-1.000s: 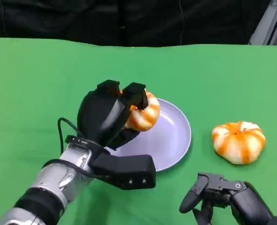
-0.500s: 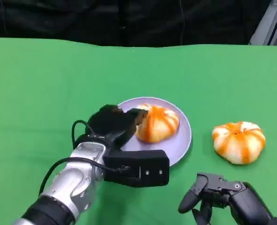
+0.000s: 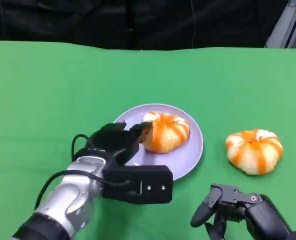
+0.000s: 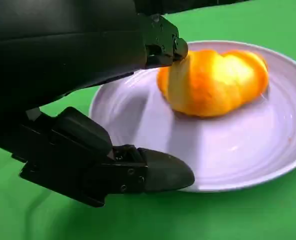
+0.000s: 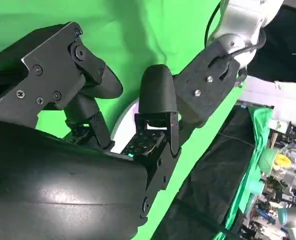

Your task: Grasp the bread from the table and place it into the plate.

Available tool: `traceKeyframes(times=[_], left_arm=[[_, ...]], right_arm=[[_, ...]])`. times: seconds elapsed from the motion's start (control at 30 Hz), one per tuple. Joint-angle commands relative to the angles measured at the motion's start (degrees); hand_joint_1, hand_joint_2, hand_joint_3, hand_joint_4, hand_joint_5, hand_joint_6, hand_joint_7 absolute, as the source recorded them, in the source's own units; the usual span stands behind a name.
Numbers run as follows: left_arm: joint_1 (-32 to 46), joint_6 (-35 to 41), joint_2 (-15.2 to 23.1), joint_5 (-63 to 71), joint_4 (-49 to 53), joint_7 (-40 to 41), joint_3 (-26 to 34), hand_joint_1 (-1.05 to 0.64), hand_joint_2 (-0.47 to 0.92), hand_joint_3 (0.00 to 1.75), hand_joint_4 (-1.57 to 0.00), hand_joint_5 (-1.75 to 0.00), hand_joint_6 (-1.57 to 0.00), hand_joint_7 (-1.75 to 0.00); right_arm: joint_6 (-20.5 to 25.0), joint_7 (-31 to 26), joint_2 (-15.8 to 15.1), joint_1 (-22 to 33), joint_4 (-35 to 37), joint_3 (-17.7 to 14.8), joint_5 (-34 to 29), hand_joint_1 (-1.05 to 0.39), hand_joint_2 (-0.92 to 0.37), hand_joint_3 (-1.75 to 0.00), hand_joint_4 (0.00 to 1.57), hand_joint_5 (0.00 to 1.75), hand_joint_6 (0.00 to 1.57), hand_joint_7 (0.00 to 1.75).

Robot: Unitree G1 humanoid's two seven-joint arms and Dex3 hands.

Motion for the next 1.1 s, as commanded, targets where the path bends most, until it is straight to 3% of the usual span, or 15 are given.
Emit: traceKeyframes(times=[0.03, 0.53, 0.73, 0.87, 1.0, 1.1], left_arm=[[3.84, 0.12, 4.28, -1.29, -10.11, -1.26, 3.60, -0.86, 0.92, 0.59, 0.00, -0.01, -0.05, -0.01], [21.12, -5.75, 12.83, -5.11, -31.06, -0.05, 13.80, -0.82, 0.92, 0.57, 0.00, 0.00, -0.02, 0.00], [29.34, -13.98, 12.62, -15.85, -35.31, 1.66, 21.29, -0.79, 0.92, 0.50, -0.12, -0.07, -0.12, -0.05], [35.64, -14.56, 11.97, -24.05, -40.03, -1.20, 25.51, -0.77, 0.92, 0.48, -0.21, -0.13, -0.19, -0.08], [43.48, -18.21, 8.46, -31.55, -43.17, 0.25, 28.29, -0.65, 0.92, 0.37, -0.39, -0.29, -0.40, -0.14], [47.84, -19.78, 6.35, -36.24, -44.46, -0.50, 29.34, -0.47, 0.92, 0.29, -0.35, -0.66, -0.52, -0.11]], right_arm=[[-0.48, -0.42, -0.08, -0.14, -0.11, -0.26, 0.29, 0.08, -0.40, -1.26, 0.78, 1.70, 0.76, 1.28], [0.25, -0.07, -0.38, 0.39, -1.13, -0.28, 0.78, 0.08, -0.39, -1.29, 0.78, 1.63, 0.76, 1.28], [1.14, 0.04, -0.57, 0.52, -1.94, -0.79, 0.80, 0.07, -0.38, -1.28, 0.79, 1.63, 0.76, 1.28], [1.11, 0.43, -0.89, 0.43, -2.16, -1.38, 1.33, 0.07, -0.38, -1.28, 0.80, 1.63, 0.77, 1.27], [1.49, 1.24, -1.50, 0.78, -2.72, -2.43, 2.39, 0.07, -0.38, -1.29, 0.80, 1.63, 0.76, 1.28], [1.28, 1.83, -2.03, 0.81, -2.82, -3.41, 2.61, 0.08, -0.39, -1.28, 0.79, 1.60, 0.76, 1.27]])
